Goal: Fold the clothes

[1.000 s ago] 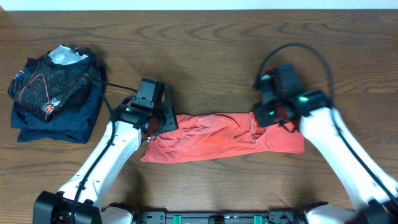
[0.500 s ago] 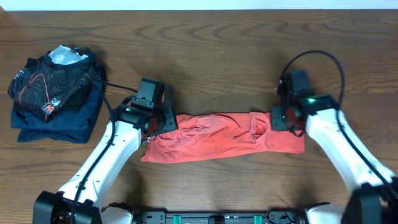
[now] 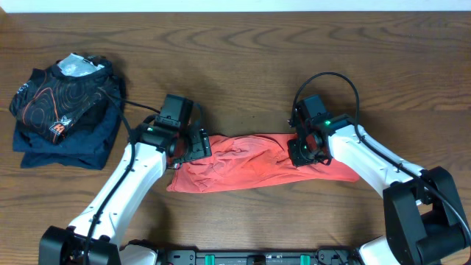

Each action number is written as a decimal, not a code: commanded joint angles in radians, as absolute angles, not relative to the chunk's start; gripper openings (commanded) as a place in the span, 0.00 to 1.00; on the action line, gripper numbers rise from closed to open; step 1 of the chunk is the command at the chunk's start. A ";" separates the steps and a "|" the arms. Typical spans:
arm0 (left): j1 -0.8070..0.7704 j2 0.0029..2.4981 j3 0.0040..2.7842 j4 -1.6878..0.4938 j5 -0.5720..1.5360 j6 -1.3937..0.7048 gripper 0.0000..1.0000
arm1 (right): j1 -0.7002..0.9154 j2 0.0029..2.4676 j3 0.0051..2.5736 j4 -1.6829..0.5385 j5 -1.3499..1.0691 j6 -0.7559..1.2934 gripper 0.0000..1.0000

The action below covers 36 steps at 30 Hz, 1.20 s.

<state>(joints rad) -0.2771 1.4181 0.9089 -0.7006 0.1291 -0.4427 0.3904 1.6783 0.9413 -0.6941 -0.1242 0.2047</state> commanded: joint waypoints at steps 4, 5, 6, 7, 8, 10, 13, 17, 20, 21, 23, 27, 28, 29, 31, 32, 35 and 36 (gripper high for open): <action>-0.204 1.486 0.920 -0.707 0.166 -0.388 0.85 | 0.340 1.679 0.944 -0.703 -0.116 0.194 0.27; -0.195 1.500 0.920 -0.707 0.185 -0.385 0.85 | 0.334 1.677 0.947 -0.704 -0.116 0.194 0.27; -0.190 1.513 0.920 -0.707 0.196 -0.379 0.85 | 0.330 1.675 0.951 -0.705 -0.117 0.193 0.27; -0.187 1.524 0.920 -0.707 0.204 -0.369 0.86 | 0.326 1.672 0.956 -0.708 -0.116 0.194 0.27; -0.186 1.537 0.920 -0.707 0.206 -0.360 0.86 | 0.323 1.665 0.962 -0.714 -0.116 0.194 0.27; -0.186 1.559 0.920 -0.707 0.216 -0.343 0.86 | 0.320 1.647 0.974 -0.723 -0.116 0.193 0.28; -0.186 1.593 0.920 -0.706 0.249 -0.303 0.86 | 0.320 1.613 0.988 -0.729 -0.116 0.186 0.28; -0.186 1.646 0.920 -0.701 0.245 -0.280 0.87 | 0.320 1.565 1.003 -0.733 -0.116 0.186 0.28; -0.186 1.697 0.920 -0.694 0.243 -0.281 0.87 | 0.320 1.531 1.002 -0.736 -0.107 0.186 0.29; -0.186 1.713 0.920 -0.694 0.243 -0.281 0.87 | 0.320 1.524 1.002 -0.737 -0.102 0.186 0.29; -0.186 1.747 0.920 -0.696 0.249 -0.281 0.86 | 0.320 1.515 1.002 -0.738 -0.101 0.186 0.30; -0.186 1.773 0.920 -0.691 0.380 -0.251 0.53 | 0.319 1.515 1.002 -0.740 -0.097 0.186 0.29; -0.186 1.770 0.921 -0.690 0.407 -0.241 0.41 | 0.320 1.515 1.002 -0.742 -0.081 0.186 0.30; -0.186 1.767 0.922 -0.690 0.422 -0.232 0.31 | 0.319 1.515 1.002 -0.745 -0.062 0.186 0.30; -0.186 1.755 0.926 -0.695 0.427 -0.212 0.06 | 0.315 1.515 1.002 -0.750 -0.010 0.187 0.31; -0.185 1.748 0.929 -0.699 0.426 -0.200 0.06 | 0.309 1.515 1.002 -0.752 0.011 0.186 0.31; -0.160 1.713 0.952 -0.726 0.406 -0.191 0.06 | 0.274 1.515 1.002 -0.770 0.062 0.186 0.31; -0.142 1.698 0.966 -0.743 0.387 -0.192 0.06 | 0.254 1.515 1.002 -0.778 0.072 0.187 0.30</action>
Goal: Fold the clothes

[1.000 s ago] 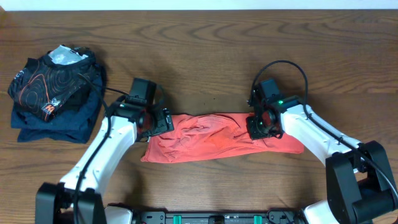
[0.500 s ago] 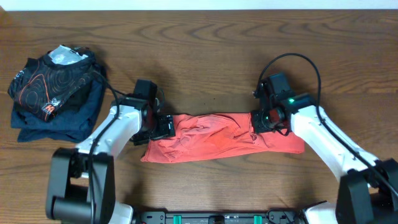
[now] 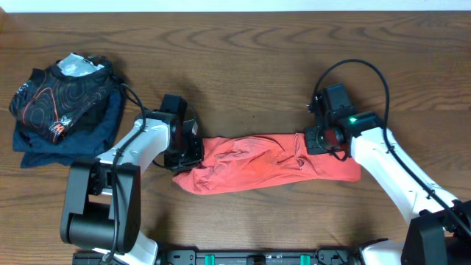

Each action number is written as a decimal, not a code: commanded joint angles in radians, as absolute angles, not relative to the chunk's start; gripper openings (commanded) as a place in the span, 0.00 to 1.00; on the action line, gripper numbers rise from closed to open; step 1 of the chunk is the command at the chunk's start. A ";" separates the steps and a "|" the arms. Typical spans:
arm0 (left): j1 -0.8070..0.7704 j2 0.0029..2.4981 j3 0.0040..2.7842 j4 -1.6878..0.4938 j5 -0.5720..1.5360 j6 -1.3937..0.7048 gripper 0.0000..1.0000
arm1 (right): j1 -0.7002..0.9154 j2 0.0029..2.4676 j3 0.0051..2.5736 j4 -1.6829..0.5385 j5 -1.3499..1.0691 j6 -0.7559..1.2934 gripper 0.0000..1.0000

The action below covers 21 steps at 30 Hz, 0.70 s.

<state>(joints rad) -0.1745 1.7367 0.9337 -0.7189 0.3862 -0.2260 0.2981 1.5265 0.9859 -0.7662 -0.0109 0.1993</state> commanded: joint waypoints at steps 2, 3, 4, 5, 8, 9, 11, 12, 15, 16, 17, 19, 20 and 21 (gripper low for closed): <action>-0.105 1.674 0.998 -0.783 0.334 -0.192 0.06 | 0.217 1.515 1.002 -0.782 0.075 0.186 0.30; -0.087 1.663 1.015 -0.805 0.306 -0.192 0.06 | 0.197 1.515 1.002 -0.780 0.075 0.186 0.29; -0.067 1.654 1.037 -0.830 0.281 -0.192 0.06 | 0.183 1.517 1.002 -0.776 0.075 0.184 0.29; -0.051 1.649 1.055 -0.851 0.269 -0.192 0.06 | 0.170 1.518 1.002 -0.772 0.074 0.166 0.28; -0.010 1.645 1.114 -0.910 0.268 -0.191 0.06 | 0.160 1.531 1.000 -0.771 0.074 0.113 0.26; -0.004 1.645 1.127 -0.920 0.268 -0.191 0.06 | 0.162 1.536 0.999 -0.772 0.074 0.110 0.26; -0.003 1.645 1.150 -0.935 0.268 -0.191 0.06 | 0.168 1.551 0.994 -0.769 0.064 0.110 0.25; -0.004 1.645 1.161 -0.941 0.270 -0.191 0.06 | 0.175 1.562 0.989 -0.765 0.053 0.110 0.25; -0.006 1.644 1.188 -0.963 0.271 -0.191 0.06 | 0.192 1.598 0.974 -0.751 0.044 0.110 0.25; -0.006 1.644 1.200 -0.971 0.271 -0.191 0.06 | 0.197 1.615 0.966 -0.745 0.044 0.111 0.25; -0.006 1.644 1.215 -0.981 0.271 -0.191 0.06 | 0.202 1.633 0.958 -0.738 0.040 0.115 0.24; -0.006 1.644 1.244 -0.999 0.272 -0.191 0.06 | 0.210 1.665 0.951 -0.730 0.022 0.118 0.23; -0.006 1.644 1.257 -1.007 0.272 -0.191 0.06 | 0.212 1.678 0.951 -0.728 0.015 0.118 0.23; -0.006 1.644 1.269 -1.014 0.272 -0.191 0.06 | 0.216 1.690 0.951 -0.724 0.010 0.118 0.23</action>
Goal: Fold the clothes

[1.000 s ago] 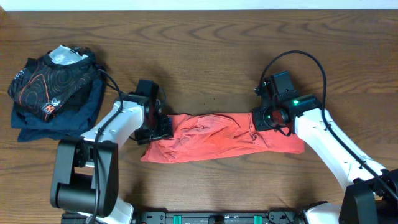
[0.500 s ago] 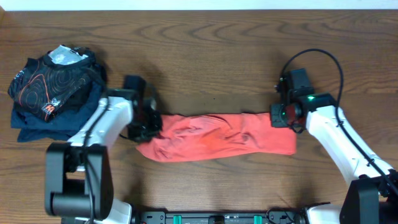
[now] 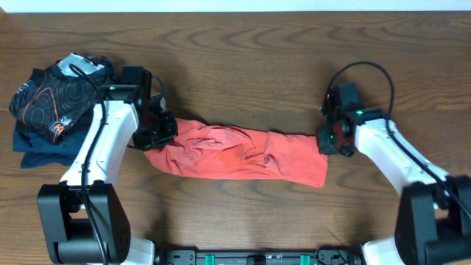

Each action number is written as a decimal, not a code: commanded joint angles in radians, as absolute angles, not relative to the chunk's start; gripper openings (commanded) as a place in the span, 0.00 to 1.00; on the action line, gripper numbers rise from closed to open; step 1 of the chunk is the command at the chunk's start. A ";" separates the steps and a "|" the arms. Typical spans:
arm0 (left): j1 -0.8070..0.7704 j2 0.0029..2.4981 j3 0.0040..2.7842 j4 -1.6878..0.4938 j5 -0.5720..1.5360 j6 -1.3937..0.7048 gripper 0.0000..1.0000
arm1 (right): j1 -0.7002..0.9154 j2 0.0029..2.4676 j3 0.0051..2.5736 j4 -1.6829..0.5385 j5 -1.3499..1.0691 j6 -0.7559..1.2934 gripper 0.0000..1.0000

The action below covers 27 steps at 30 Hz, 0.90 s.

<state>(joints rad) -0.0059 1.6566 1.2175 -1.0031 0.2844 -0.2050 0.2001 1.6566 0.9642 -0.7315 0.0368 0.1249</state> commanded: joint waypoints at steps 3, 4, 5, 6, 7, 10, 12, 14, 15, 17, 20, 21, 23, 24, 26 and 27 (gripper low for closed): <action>-0.011 1.644 1.301 -1.022 0.302 -0.191 0.06 | 0.231 1.721 0.951 -0.701 -0.003 0.118 0.23; -0.016 1.644 1.309 -1.023 0.323 -0.191 0.06 | 0.236 1.729 0.951 -0.692 -0.013 0.118 0.24; -0.023 1.644 1.315 -1.023 0.339 -0.191 0.06 | 0.242 1.737 0.951 -0.685 -0.020 0.118 0.24; -0.033 1.644 1.319 -1.023 0.355 -0.191 0.06 | 0.250 1.747 0.951 -0.678 -0.028 0.118 0.24; -0.046 1.644 1.323 -1.024 0.365 -0.191 0.06 | 0.257 1.755 0.951 -0.673 -0.028 0.118 0.24; -0.100 1.644 1.332 -1.024 0.366 -0.191 0.06 | 0.279 1.777 0.951 -0.658 -0.027 0.127 0.24; -0.141 1.644 1.340 -1.024 0.366 -0.185 0.06 | 0.289 1.786 0.951 -0.649 -0.027 0.134 0.24; -0.187 1.644 1.354 -1.024 0.366 -0.179 0.06 | 0.294 1.790 0.951 -0.644 -0.027 0.138 0.24; -0.210 1.644 1.364 -1.024 0.366 -0.179 0.06 | 0.297 1.790 0.951 -0.643 -0.027 0.138 0.24; -0.261 1.644 1.388 -1.023 0.366 -0.181 0.06 | 0.302 1.790 0.951 -0.643 -0.027 0.138 0.24; -0.337 1.644 1.407 -0.998 0.366 -0.181 0.06 | 0.302 1.790 0.951 -0.644 -0.027 0.142 0.24; -0.365 1.644 1.407 -0.984 0.365 -0.189 0.06 | 0.302 1.790 0.951 -0.645 -0.027 0.142 0.24; -0.412 1.644 1.407 -0.966 0.365 -0.208 0.06 | 0.302 1.790 0.951 -0.645 -0.027 0.142 0.24; -0.440 1.644 1.407 -0.953 0.365 -0.214 0.06 | 0.302 1.790 0.951 -0.646 -0.027 0.142 0.24; -0.490 1.644 1.407 -0.923 0.366 -0.231 0.06 | 0.302 1.790 0.951 -0.646 -0.027 0.142 0.24; -0.511 1.644 1.407 -0.909 0.365 -0.238 0.06 | 0.302 1.790 0.951 -0.646 -0.027 0.142 0.25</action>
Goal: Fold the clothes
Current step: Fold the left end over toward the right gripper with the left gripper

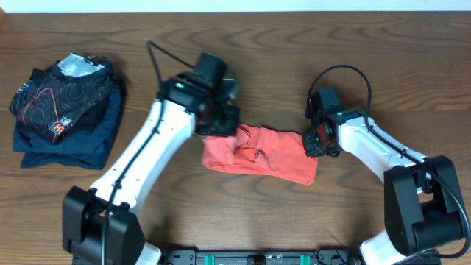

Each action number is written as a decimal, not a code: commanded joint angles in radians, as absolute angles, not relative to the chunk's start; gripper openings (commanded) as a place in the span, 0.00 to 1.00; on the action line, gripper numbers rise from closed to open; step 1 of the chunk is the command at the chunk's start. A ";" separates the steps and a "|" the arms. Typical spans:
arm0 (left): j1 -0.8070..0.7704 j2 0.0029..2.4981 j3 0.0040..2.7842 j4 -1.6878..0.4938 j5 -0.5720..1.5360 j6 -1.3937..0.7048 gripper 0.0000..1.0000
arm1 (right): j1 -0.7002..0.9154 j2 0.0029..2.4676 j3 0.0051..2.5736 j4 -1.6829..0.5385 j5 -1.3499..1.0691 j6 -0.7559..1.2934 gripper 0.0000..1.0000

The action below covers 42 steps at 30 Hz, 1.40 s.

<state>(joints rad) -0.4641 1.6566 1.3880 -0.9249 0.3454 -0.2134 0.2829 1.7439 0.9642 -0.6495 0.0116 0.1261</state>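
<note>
A red garment (pixel 261 156) lies bunched in the middle of the table, now a short band with its left part doubled over toward the middle. My left gripper (pixel 223 131) sits at its upper left edge, shut on the cloth. My right gripper (pixel 312 143) is at the garment's upper right corner, shut on that end. The fingertips of both are partly hidden by the wrists and cloth.
A pile of folded dark clothes (pixel 66 110), black with orange line patterns on top of navy, lies at the far left of the wooden table (pixel 294 51). Cables loop above both wrists.
My left gripper has moved right from beside the dark pile to the table's middle, bringing the garment's left end with it. The red band is much shorter. My right gripper has shifted slightly left.
First both grippers held the ends of the red garment, bunched in a band at the middle. Then the band was stretched wider, then shifted left with its left end near the dark pile. Now the left end is folded in toward the right end.
</note>
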 commanded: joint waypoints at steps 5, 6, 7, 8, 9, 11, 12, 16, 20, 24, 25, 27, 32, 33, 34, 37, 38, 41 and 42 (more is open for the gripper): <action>-0.625 1.646 1.407 -0.817 0.341 -0.253 0.08 | 0.302 1.790 0.951 -0.651 -0.028 0.142 0.25; -0.642 1.646 1.407 -0.803 0.319 -0.259 0.09 | 0.302 1.790 0.951 -0.654 -0.028 0.142 0.25; -0.657 1.646 1.407 -0.794 0.293 -0.269 0.09 | 0.302 1.790 0.951 -0.655 -0.028 0.142 0.25; -0.673 1.647 1.407 -0.790 0.266 -0.283 0.09 | 0.302 1.790 0.951 -0.656 -0.028 0.142 0.25; -0.685 1.647 1.407 -0.787 0.252 -0.294 0.09 | 0.302 1.790 0.951 -0.658 -0.028 0.142 0.25; -0.705 1.647 1.407 -0.780 0.252 -0.294 0.09 | 0.302 1.790 0.951 -0.662 -0.028 0.142 0.25; -0.713 1.647 1.407 -0.775 0.252 -0.295 0.09 | 0.302 1.790 0.951 -0.665 -0.028 0.142 0.25; -0.733 1.650 1.406 -0.760 0.249 -0.310 0.09 | 0.302 1.790 0.951 -0.669 -0.028 0.142 0.25; -0.743 1.672 1.406 -0.744 0.249 -0.313 0.13 | 0.302 1.790 0.951 -0.670 -0.028 0.142 0.25; -0.762 1.712 1.406 -0.715 0.261 -0.313 0.13 | 0.302 1.790 0.951 -0.673 -0.028 0.142 0.25; -0.770 1.722 1.406 -0.706 0.281 -0.313 0.13 | 0.302 1.790 0.951 -0.673 -0.028 0.142 0.25; -0.785 1.736 1.406 -0.686 0.320 -0.313 0.12 | 0.302 1.790 0.951 -0.673 -0.028 0.142 0.26; -0.823 1.754 1.405 -0.656 0.319 -0.312 0.15 | 0.302 1.790 0.951 -0.673 -0.028 0.142 0.26; -0.826 1.760 1.405 -0.656 0.320 -0.312 0.16 | 0.302 1.790 0.951 -0.674 -0.028 0.142 0.26; -0.829 1.765 1.405 -0.656 0.320 -0.312 0.16 | 0.302 1.790 0.951 -0.674 -0.028 0.142 0.27; -0.833 1.781 1.405 -0.656 0.321 -0.312 0.16 | 0.302 1.790 0.951 -0.677 -0.028 0.142 0.27; -0.833 1.787 1.405 -0.655 0.321 -0.313 0.17 | 0.302 1.790 0.951 -0.679 -0.028 0.142 0.27; -0.833 1.792 1.405 -0.645 0.321 -0.312 0.17 | 0.302 1.790 0.951 -0.684 -0.028 0.142 0.27; -0.833 1.792 1.405 -0.639 0.321 -0.312 0.17 | 0.302 1.790 0.951 -0.685 -0.028 0.142 0.27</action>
